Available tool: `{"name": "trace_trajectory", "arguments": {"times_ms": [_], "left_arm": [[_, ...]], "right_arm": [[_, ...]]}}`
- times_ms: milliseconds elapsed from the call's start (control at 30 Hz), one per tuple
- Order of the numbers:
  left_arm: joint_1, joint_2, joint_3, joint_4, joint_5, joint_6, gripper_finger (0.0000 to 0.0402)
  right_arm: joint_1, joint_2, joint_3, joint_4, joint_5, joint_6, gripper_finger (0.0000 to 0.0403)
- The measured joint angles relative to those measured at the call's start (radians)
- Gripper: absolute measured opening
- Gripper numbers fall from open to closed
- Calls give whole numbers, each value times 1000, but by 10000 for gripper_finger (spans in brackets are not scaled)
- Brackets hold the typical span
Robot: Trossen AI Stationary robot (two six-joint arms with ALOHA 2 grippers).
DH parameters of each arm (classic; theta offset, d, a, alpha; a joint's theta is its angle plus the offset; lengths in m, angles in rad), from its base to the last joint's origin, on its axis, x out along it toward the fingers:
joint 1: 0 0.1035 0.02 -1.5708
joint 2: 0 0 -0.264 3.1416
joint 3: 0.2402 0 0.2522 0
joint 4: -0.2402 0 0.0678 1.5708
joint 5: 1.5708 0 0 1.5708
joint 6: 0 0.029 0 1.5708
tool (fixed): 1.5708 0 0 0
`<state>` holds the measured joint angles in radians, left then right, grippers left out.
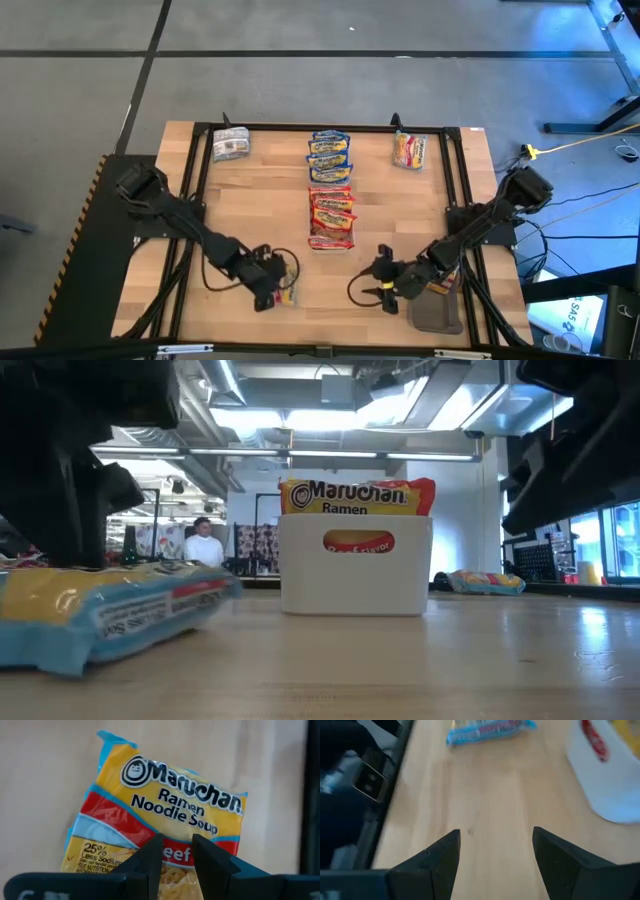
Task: Sort Maruchan noodles
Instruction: Put the light blue noodle pack into the black bin
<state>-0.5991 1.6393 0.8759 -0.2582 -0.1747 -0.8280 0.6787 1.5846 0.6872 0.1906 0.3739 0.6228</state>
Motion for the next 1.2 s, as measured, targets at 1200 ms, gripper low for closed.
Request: {"name": "trace_trajectory", "arguments": {"times_ms": [1200], "left_arm": [[-121, 291, 305, -26, -288, -154, 100]], "right_arm": [[-33, 256, 0, 313, 44, -54, 225]]}}
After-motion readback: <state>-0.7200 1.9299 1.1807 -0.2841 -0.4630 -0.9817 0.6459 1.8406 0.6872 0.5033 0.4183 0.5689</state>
